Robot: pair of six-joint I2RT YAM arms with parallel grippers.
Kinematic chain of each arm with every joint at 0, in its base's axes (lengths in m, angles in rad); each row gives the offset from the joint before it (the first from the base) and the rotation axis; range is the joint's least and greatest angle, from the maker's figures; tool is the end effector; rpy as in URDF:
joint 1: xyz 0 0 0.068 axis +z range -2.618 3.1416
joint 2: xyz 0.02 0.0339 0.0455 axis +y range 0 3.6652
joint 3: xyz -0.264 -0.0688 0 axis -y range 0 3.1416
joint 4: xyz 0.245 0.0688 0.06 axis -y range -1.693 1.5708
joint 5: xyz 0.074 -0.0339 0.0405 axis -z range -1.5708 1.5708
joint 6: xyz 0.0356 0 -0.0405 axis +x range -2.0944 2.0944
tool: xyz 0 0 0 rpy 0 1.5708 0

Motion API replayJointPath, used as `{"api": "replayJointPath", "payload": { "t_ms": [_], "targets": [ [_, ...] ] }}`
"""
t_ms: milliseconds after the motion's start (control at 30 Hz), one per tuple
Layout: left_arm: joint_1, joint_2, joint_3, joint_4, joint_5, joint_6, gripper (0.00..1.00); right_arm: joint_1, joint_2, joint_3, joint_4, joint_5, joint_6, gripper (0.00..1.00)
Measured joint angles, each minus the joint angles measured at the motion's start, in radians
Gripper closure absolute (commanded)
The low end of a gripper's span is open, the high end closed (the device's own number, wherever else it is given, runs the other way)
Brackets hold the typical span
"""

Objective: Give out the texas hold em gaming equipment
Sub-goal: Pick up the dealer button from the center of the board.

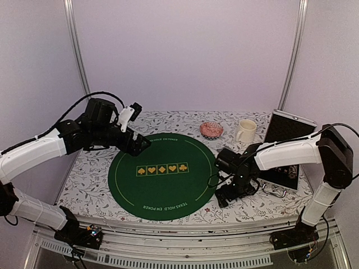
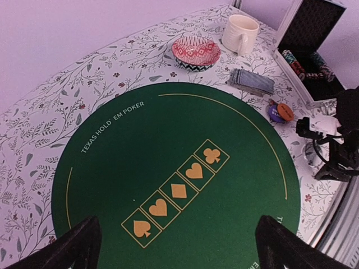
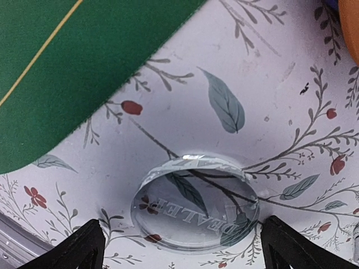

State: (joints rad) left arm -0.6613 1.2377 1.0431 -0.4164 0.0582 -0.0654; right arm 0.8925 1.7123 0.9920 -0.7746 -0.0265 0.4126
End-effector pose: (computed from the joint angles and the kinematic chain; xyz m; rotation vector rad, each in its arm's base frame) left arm 0.2161 -0.1708 0.3116 0.6839 2.1125 -0.4711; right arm 0.1808 0.2258 0.1491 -0.7372 3.0066 0.1040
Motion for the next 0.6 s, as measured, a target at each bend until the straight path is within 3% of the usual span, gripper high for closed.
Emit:
{"api": "replayJointPath", "payload": {
  "t_ms": [367, 600],
  "targets": [
    [0.000, -0.072, -0.112, 0.080, -0.136, 0.059, 0.02, 0.004, 0.102, 0.121, -0.088, 0.049, 0.010, 0.43],
    [0.000, -0.108, -0.156, 0.120, -0.183, 0.088, 0.02, 0.014, 0.128, 0.165, -0.138, 0.046, 0.013, 0.57]
  ]
}}
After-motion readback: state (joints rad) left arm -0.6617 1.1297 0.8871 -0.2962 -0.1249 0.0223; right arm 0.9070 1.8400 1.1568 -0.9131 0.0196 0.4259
